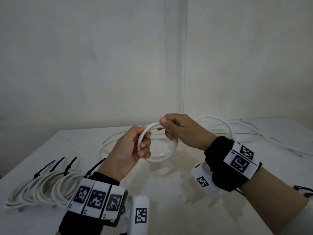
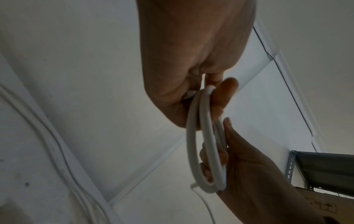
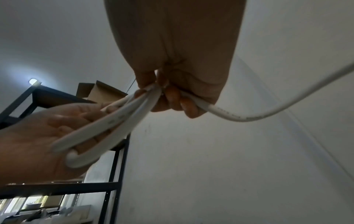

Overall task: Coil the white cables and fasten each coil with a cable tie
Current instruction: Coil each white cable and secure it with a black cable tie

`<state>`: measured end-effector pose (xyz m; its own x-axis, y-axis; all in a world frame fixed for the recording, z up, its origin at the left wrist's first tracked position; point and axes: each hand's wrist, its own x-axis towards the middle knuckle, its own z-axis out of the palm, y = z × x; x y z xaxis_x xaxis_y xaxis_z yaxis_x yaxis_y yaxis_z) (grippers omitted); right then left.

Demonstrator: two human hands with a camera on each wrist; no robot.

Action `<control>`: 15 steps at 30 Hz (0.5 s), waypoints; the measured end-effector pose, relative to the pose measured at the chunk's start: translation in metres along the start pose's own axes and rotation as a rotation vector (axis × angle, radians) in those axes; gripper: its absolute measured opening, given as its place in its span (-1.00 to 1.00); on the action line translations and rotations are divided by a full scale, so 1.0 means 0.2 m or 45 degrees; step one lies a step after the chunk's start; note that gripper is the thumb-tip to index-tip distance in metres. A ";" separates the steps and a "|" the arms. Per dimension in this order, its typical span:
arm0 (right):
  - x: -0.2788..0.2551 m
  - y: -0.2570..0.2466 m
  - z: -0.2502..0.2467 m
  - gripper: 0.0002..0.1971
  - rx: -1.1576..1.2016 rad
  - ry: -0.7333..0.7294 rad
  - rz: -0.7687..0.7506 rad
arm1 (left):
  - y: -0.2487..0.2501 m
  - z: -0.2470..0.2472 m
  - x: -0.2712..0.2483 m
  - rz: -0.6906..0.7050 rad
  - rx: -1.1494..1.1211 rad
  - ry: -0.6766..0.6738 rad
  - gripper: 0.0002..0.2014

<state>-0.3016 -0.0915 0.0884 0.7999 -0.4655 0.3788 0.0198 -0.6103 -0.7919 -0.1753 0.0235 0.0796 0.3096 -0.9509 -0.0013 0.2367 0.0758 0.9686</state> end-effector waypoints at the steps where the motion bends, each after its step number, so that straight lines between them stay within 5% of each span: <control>1: 0.00 0.00 -0.01 -0.69 -0.024 -0.007 -0.012 | 0.00 0.00 0.00 0.008 0.024 -0.009 -0.63; 10: -0.03 0.03 -0.06 -0.67 -0.116 0.005 0.012 | -0.04 0.06 -0.01 0.118 0.422 -0.020 -0.65; 15: -0.04 0.02 -0.05 -0.63 -0.095 0.067 -0.004 | -0.05 0.09 0.00 0.141 0.395 0.031 -0.65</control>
<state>-0.3151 -0.0966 0.0874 0.7674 -0.4951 0.4073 -0.0242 -0.6572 -0.7533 -0.1939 0.0176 0.0738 0.3408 -0.9341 0.1058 -0.0905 0.0794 0.9927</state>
